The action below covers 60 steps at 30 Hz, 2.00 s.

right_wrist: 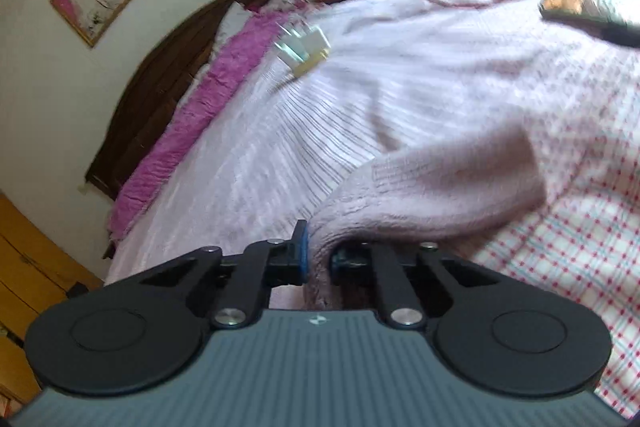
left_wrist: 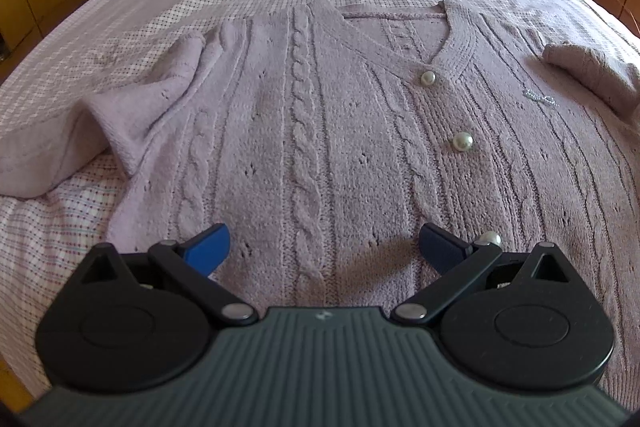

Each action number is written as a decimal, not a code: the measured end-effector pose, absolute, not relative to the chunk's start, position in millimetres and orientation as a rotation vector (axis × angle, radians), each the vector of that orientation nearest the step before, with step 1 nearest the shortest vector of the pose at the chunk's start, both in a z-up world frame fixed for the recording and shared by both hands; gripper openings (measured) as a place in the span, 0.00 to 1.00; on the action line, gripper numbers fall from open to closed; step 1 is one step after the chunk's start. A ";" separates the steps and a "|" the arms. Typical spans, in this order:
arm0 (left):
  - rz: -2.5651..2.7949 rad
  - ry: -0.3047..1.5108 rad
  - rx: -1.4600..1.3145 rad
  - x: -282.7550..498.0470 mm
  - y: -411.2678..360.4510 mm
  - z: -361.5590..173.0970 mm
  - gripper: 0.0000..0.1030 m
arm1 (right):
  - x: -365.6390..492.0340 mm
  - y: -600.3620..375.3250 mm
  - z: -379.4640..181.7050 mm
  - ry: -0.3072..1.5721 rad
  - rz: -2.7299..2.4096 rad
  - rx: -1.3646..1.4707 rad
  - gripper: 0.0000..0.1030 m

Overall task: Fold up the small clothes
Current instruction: 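Grasp the cardigan sleeve cuff with the right gripper, then lift the sleeve and fold it across the cardigan body with the right gripper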

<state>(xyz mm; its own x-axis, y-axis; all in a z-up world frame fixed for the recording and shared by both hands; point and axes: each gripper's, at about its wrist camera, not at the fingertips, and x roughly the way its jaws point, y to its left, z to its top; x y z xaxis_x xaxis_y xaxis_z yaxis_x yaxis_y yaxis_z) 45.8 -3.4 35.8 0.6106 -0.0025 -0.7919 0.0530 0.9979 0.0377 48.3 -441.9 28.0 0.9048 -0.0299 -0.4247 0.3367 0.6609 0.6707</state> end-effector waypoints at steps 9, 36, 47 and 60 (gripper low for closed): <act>-0.038 0.901 0.062 44.8 -5.2 39.8 1.00 | 25.5 -453.9 94.8 0.202 -0.229 0.786 0.09; 0.008 0.842 0.000 34.6 25.4 52.8 1.00 | 38.5 -278.6 192.9 0.159 0.108 0.703 0.09; 0.039 0.802 0.008 31.6 41.8 59.4 1.00 | 73.3 -171.8 115.8 0.365 0.208 0.756 0.09; 0.058 0.808 -0.001 30.3 55.6 53.9 1.00 | 87.3 -118.0 31.8 0.631 0.242 0.750 0.20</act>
